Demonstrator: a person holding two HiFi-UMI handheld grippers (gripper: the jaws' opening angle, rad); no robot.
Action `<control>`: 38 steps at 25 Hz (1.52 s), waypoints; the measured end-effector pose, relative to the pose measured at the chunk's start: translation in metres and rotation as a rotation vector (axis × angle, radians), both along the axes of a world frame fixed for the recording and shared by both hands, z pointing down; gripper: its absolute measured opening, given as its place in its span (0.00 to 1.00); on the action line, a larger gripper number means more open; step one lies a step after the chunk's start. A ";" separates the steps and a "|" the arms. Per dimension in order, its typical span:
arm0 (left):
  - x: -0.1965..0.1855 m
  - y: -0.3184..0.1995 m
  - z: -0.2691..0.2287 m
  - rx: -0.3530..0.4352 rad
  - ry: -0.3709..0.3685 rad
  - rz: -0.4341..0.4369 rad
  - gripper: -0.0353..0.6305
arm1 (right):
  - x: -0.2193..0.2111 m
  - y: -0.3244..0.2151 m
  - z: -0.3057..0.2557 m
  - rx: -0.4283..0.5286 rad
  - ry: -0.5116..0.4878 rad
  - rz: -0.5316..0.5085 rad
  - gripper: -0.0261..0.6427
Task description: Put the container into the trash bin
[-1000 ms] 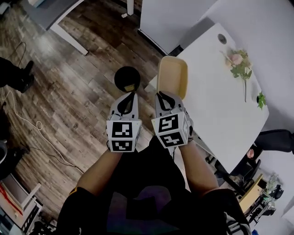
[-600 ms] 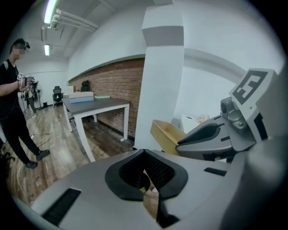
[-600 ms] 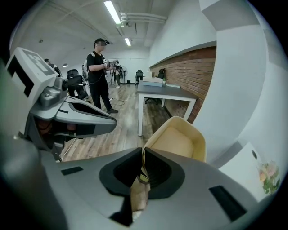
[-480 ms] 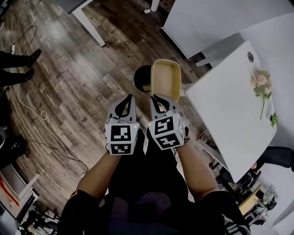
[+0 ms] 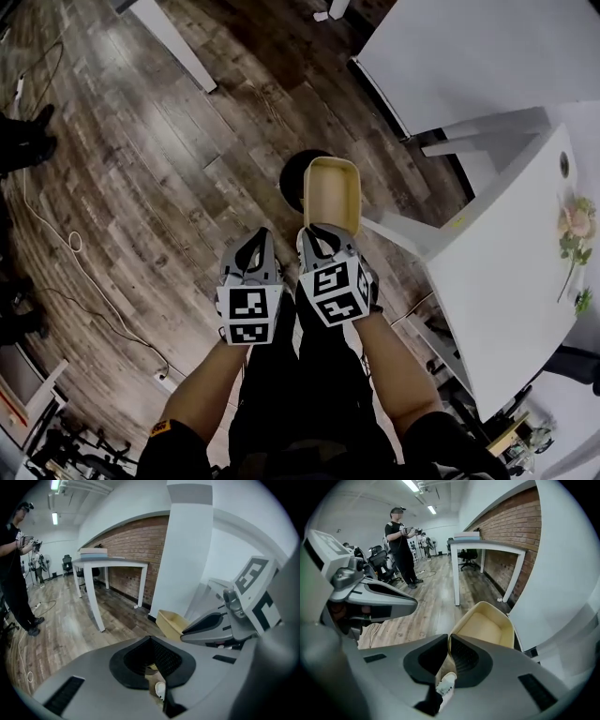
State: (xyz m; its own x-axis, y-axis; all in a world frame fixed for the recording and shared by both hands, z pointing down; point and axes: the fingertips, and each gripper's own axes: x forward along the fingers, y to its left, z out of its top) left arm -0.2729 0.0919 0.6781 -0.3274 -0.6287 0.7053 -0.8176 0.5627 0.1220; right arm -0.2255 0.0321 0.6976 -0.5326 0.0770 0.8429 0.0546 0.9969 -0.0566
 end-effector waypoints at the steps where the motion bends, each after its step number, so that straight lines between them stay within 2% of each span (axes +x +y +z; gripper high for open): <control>1: -0.003 0.001 0.015 -0.003 0.007 -0.007 0.06 | -0.002 -0.001 0.017 -0.008 0.012 0.001 0.09; 6: -0.014 0.004 0.091 -0.022 0.038 -0.037 0.06 | -0.013 -0.011 0.097 -0.027 0.067 0.014 0.09; 11: -0.025 0.003 0.139 -0.031 0.058 -0.041 0.06 | -0.026 -0.013 0.153 -0.047 0.112 0.001 0.10; 23: -0.062 -0.020 0.190 -0.047 0.043 -0.012 0.06 | -0.046 -0.041 0.253 -0.125 0.223 0.044 0.13; 25: -0.064 -0.022 0.192 -0.052 0.044 -0.003 0.06 | -0.049 -0.048 0.262 -0.147 0.221 0.065 0.23; 26: -0.065 -0.022 0.192 -0.056 0.046 0.001 0.06 | -0.050 -0.051 0.263 -0.156 0.219 0.081 0.27; 31: -0.062 -0.024 0.165 -0.073 0.066 0.013 0.06 | -0.051 -0.065 0.224 -0.153 0.183 0.153 0.27; 38: -0.045 -0.033 0.058 -0.046 0.060 0.036 0.06 | -0.037 -0.053 0.091 -0.142 0.080 0.234 0.15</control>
